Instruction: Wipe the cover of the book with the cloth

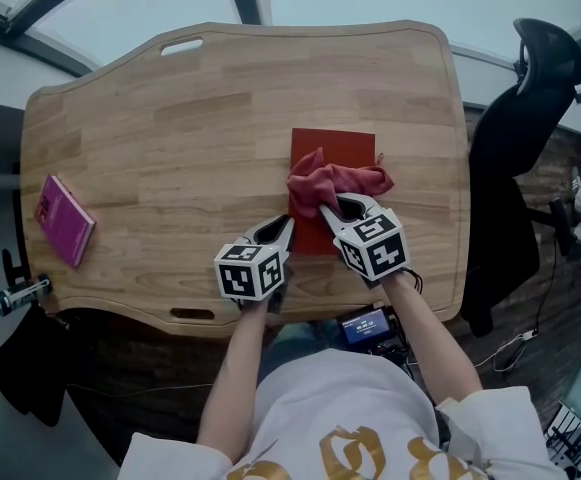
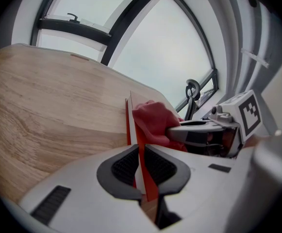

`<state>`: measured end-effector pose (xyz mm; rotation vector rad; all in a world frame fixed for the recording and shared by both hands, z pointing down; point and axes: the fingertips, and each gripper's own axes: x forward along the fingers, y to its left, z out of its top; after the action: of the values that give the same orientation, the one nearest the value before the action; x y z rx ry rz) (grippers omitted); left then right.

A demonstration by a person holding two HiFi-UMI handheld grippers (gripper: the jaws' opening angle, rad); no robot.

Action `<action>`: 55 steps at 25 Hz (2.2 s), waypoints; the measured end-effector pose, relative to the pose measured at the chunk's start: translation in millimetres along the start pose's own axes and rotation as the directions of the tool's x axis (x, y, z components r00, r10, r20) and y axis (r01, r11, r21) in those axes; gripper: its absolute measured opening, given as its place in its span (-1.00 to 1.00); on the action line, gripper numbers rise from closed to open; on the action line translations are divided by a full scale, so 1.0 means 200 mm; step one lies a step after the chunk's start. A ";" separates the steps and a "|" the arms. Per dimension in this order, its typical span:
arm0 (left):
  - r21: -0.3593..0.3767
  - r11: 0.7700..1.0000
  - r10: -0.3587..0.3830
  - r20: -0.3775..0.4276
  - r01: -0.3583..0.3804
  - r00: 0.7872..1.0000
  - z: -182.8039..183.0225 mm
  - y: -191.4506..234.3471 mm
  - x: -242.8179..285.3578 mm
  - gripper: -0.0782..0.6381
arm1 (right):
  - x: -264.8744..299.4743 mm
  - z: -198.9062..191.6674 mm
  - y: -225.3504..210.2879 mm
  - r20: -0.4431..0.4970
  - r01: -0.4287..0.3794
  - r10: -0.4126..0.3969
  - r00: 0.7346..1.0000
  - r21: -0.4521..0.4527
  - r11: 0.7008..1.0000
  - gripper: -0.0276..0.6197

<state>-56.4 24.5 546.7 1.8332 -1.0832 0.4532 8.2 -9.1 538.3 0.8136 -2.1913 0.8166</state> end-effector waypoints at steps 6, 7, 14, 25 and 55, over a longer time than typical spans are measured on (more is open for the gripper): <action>-0.004 1.000 -0.003 -0.001 0.003 1.000 0.00 0.00 0.00 -0.66 | -0.03 -0.06 0.04 -0.014 -0.010 0.010 1.000 0.003 1.000 -0.68; -0.002 1.000 -0.004 -0.001 0.004 1.000 0.00 0.00 0.00 -0.66 | -0.03 -0.07 0.05 -0.016 -0.011 0.011 1.000 0.005 1.000 -0.68; 0.010 1.000 -0.008 -0.004 0.008 1.000 0.00 0.00 0.00 -0.66 | -0.06 -0.14 0.11 -0.029 -0.012 0.012 1.000 0.004 1.000 -0.68; 0.021 0.999 -0.024 -0.010 0.024 1.000 -0.01 0.00 0.00 -0.65 | -0.10 -0.24 0.19 -0.062 -0.024 0.025 0.998 0.014 1.000 -0.68; 0.033 0.999 -0.034 -0.016 0.034 0.999 0.00 -0.01 0.00 -0.65 | -0.09 -0.25 0.22 -0.078 -0.036 0.038 0.996 0.025 0.999 -0.68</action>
<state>-55.1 24.7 546.5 1.8714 -1.0386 0.4668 5.4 59.2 539.9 0.7420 -2.1374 0.8795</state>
